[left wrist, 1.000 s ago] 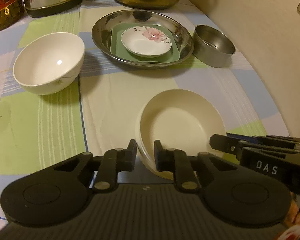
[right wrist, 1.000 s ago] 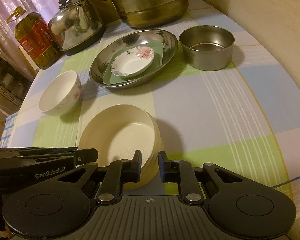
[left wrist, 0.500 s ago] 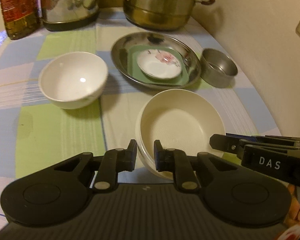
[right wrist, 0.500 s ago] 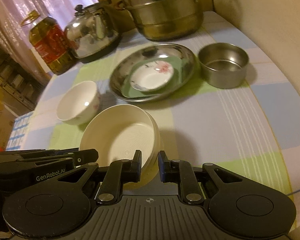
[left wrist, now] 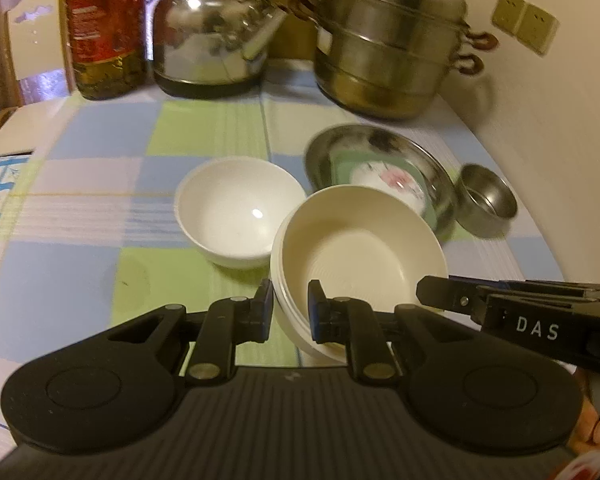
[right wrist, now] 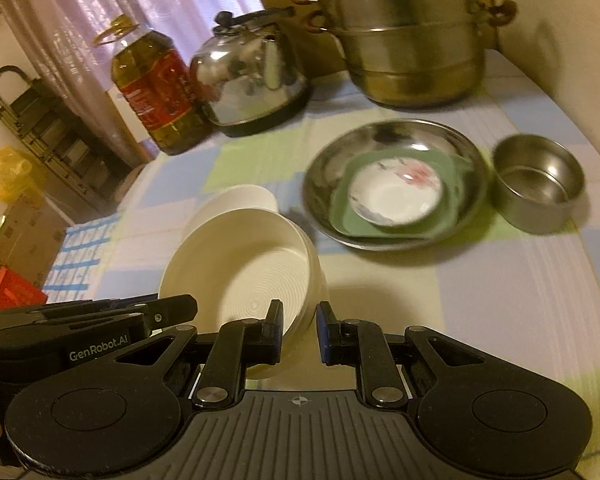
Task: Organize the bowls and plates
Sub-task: 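Lift the cream bowl with the left tool and carry it toward the white ceramic bowl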
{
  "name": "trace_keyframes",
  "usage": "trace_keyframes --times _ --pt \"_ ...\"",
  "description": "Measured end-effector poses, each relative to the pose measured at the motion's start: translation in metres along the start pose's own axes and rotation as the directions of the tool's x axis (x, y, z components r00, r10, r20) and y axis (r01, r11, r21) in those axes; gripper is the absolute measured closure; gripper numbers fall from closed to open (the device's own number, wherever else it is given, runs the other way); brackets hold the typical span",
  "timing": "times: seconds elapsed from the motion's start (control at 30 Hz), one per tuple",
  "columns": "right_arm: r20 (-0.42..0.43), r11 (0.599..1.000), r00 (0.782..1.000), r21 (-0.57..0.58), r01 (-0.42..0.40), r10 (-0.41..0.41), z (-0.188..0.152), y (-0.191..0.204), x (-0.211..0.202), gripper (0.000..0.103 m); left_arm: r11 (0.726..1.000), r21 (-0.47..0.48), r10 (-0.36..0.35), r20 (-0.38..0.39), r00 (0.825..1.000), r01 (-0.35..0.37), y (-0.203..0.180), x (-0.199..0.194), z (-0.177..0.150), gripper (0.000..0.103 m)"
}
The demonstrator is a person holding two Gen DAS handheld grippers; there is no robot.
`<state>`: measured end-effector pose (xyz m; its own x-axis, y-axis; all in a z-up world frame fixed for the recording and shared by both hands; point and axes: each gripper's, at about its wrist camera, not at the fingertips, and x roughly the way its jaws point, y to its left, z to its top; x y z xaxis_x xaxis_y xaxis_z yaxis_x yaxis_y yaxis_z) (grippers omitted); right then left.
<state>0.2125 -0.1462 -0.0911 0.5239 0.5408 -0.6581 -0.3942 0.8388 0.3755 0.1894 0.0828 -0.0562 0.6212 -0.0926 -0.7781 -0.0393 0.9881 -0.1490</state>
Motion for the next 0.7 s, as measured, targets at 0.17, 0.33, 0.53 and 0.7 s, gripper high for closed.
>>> trace_keyframes --times 0.17,0.33,0.53,0.7 --pt "-0.001 0.999 1.0 -0.021 -0.029 0.029 0.019 0.014 0.017 0.085 0.999 -0.025 0.031 0.024 0.999 -0.031 0.019 0.001 0.013 0.087" --pt "-0.01 0.998 0.999 -0.032 -0.046 0.045 0.037 0.024 0.036 0.085 0.998 -0.04 0.057 0.043 0.997 -0.055 0.034 0.008 0.028 0.087" --pt "-0.025 0.998 0.998 -0.016 -0.061 0.06 0.06 0.028 0.059 0.085 0.996 -0.06 0.068 0.046 0.997 -0.065 0.05 0.023 0.047 0.087" --pt "-0.035 0.997 0.997 -0.011 -0.07 0.069 0.078 0.028 0.076 0.085 0.995 -0.072 0.073 0.049 0.996 -0.069 0.06 0.035 0.06 0.087"
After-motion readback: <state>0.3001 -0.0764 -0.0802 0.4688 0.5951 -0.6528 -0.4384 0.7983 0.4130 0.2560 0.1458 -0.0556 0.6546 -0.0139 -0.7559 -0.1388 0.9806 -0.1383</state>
